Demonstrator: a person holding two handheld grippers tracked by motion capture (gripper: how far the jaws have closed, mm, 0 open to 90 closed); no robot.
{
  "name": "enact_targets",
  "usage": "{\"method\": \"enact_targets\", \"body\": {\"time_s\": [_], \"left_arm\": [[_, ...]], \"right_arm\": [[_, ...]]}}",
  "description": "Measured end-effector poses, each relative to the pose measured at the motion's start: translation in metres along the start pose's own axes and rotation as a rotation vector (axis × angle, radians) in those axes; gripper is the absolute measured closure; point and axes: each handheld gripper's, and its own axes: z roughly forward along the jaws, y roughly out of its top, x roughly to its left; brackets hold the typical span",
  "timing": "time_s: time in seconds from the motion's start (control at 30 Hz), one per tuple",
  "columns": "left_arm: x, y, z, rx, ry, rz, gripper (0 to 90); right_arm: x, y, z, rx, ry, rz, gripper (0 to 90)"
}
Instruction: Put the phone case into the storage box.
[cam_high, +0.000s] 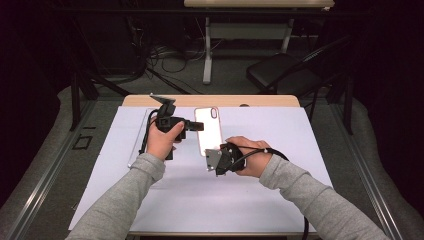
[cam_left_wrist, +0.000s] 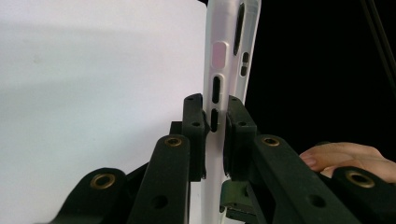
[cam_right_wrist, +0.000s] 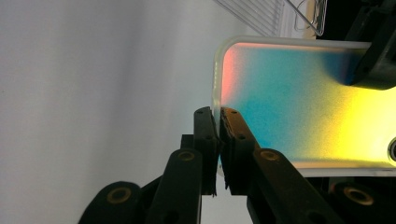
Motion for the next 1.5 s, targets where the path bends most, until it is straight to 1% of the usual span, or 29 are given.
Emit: {"method": "enact_targets", "body": {"time_s": [0.1,0.13,0.27,0.4,0.43,0.47,0.57,0.6,0.67,0.73,0.77,0.87,1.0,1.03,1.1,1.13,1.27,1.37,1.43,1.5], "left_arm": [[0.000,0.000,-0.001,-0.007,-0.002,-0.008,81.8],[0.001,0.001,-0.002,-0.006,-0.002,0.000,81.8],[0.000,0.001,-0.003,-0.013,0.001,-0.005,81.8],[0.001,0.001,-0.004,-0.015,0.002,0.002,81.8],[0.000,0.001,-0.004,-0.018,-0.001,-0.003,81.8],[0.000,0.001,-0.004,-0.019,0.001,-0.003,81.8],[0.001,0.001,-0.005,-0.022,0.001,0.002,81.8],[0.001,0.001,-0.005,-0.022,0.002,0.003,81.8],[0.001,0.002,-0.005,-0.022,0.006,0.003,81.8],[0.001,0.002,-0.006,-0.027,0.008,0.001,81.8],[0.001,0.002,-0.006,-0.029,0.007,0.007,81.8],[0.001,0.002,-0.007,-0.032,0.009,0.009,81.8],[0.002,0.003,-0.008,-0.039,0.007,0.015,81.8],[0.001,0.003,-0.008,-0.043,0.006,0.009,81.8],[0.001,0.003,-0.008,-0.044,0.008,0.011,81.8],[0.002,0.003,-0.009,-0.041,0.011,0.018,81.8],[0.002,0.004,-0.010,-0.049,0.008,0.009,81.8],[0.002,0.004,-0.010,-0.051,0.009,0.010,81.8],[0.002,0.003,-0.010,-0.052,0.009,0.013,81.8],[0.002,0.003,-0.011,-0.051,0.009,0.021,81.8]], "right_arm": [[0.000,0.000,0.000,-0.002,-0.003,0.000,83.2],[-0.001,0.000,0.000,-0.006,-0.005,-0.008,82.7],[-0.001,0.000,-0.001,-0.011,-0.011,-0.003,79.1],[-0.002,-0.001,-0.002,-0.025,-0.024,0.011,75.1],[-0.002,-0.001,-0.002,-0.026,-0.025,0.023,73.8],[-0.003,-0.001,-0.003,-0.029,-0.031,0.015,72.3],[-0.004,-0.002,-0.004,-0.040,-0.043,0.023,68.5],[-0.004,-0.002,-0.005,-0.035,-0.045,0.037,67.0],[-0.005,-0.002,-0.005,-0.045,-0.055,0.031,63.2],[-0.005,-0.002,-0.006,-0.056,-0.066,0.039,59.7],[-0.005,-0.002,-0.007,-0.060,-0.068,0.042,58.8],[-0.006,-0.002,-0.009,-0.072,-0.078,0.069,53.3],[-0.009,-0.003,-0.011,-0.092,-0.090,0.095,49.0],[-0.009,-0.003,-0.012,-0.097,-0.085,0.111,47.9],[-0.010,-0.004,-0.013,-0.106,-0.082,0.125,46.8],[-0.010,-0.004,-0.013,-0.117,-0.087,0.122,46.7],[-0.011,-0.004,-0.016,-0.125,-0.083,0.152,46.5],[-0.012,-0.004,-0.018,-0.125,-0.073,0.183,44.9],[-0.013,-0.005,-0.018,-0.142,-0.071,0.212,43.1],[-0.014,-0.005,-0.019,-0.147,-0.063,0.227,41.2]]}}
